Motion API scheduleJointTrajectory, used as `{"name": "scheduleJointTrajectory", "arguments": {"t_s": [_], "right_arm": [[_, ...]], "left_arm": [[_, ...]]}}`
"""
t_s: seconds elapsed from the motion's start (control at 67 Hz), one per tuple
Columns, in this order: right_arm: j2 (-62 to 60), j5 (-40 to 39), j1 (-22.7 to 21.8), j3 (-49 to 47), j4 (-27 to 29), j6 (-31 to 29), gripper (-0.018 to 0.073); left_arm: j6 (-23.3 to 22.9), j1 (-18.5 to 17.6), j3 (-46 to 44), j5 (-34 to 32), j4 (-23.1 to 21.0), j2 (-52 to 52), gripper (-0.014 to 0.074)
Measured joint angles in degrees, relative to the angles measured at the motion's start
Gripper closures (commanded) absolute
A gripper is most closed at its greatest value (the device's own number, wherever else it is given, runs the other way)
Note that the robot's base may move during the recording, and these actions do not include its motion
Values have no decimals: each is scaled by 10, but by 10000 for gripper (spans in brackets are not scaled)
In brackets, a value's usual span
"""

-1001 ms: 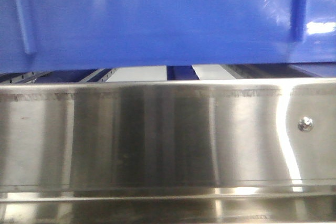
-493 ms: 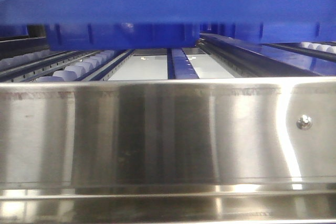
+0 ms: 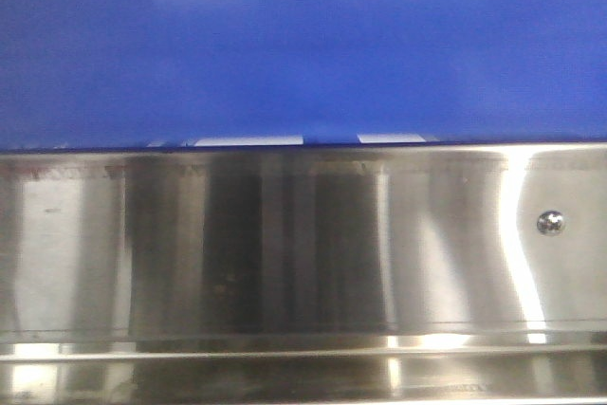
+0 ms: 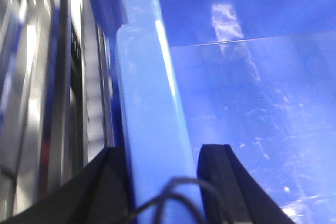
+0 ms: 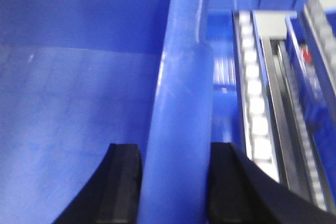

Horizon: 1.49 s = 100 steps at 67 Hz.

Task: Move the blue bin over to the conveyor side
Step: 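Lift the blue bin with both grippers clear of the shelf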

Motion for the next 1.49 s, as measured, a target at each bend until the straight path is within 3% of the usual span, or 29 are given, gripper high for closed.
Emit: {"name": "scheduleJointTrajectory", "arguments": {"t_s": [0.239,1.493], "right_arm": [[-13,-39,0,0,1,1,638],[-13,-39,0,0,1,1,638]], "left_arm": [[0,0,0,-36,5,-11,605],[0,0,0,-36,5,-11,605]]}}
